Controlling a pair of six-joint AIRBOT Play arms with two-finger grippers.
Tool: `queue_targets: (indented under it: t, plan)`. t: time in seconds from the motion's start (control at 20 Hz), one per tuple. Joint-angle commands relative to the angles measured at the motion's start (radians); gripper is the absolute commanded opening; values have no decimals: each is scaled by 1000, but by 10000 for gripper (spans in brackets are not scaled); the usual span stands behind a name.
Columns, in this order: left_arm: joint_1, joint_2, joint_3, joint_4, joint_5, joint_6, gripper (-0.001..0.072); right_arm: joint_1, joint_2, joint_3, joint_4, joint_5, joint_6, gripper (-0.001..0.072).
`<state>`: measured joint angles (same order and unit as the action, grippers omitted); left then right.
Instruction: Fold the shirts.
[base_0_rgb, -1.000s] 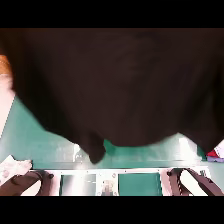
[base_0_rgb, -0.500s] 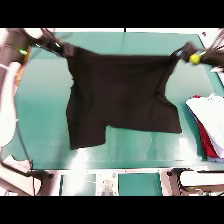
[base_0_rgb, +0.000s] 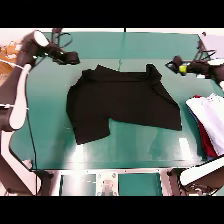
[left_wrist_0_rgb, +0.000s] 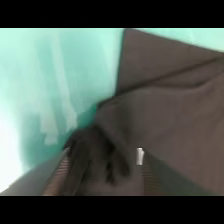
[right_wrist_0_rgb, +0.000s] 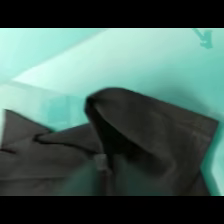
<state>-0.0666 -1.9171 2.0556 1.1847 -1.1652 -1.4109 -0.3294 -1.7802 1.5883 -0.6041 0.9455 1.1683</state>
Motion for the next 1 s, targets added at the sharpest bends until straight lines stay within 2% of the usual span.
queue_targets:
  t: [0.0, 0.05, 0.2, 0.3, 0.5, 0.65, 0.7, 0.75, 0.95]
  plan:
    - [99, 44, 45, -12, -242, 4, 114, -126, 44, 32, 0, 227, 26, 17]
    - [123, 68, 38, -12, -304, 16, 25, -156, 71, 13, -5, 272, 28, 17]
    - [164, 144, -89, -17, -424, 53, 23, -211, 209, -144, -97, 312, 55, 16]
    - [196, 233, -285, -69, -439, 68, 24, -245, 349, -329, -163, 301, 55, 16]
    - [357, 484, -875, -279, -233, 202, 24, -348, 640, -712, -183, 158, 66, 16]
    - [496, 480, -1074, -335, -98, 221, 34, -359, 711, -861, -173, 91, 66, 22]
    - [505, 454, -1094, -365, -74, 252, 258, -359, 710, -886, -171, 90, 67, 136]
    - [498, 415, -1101, -393, -61, 273, 408, -359, 710, -903, -171, 90, 76, 258]
    - [416, 250, -1098, -552, 6, 365, 407, -358, 710, -914, -170, 95, 88, 261]
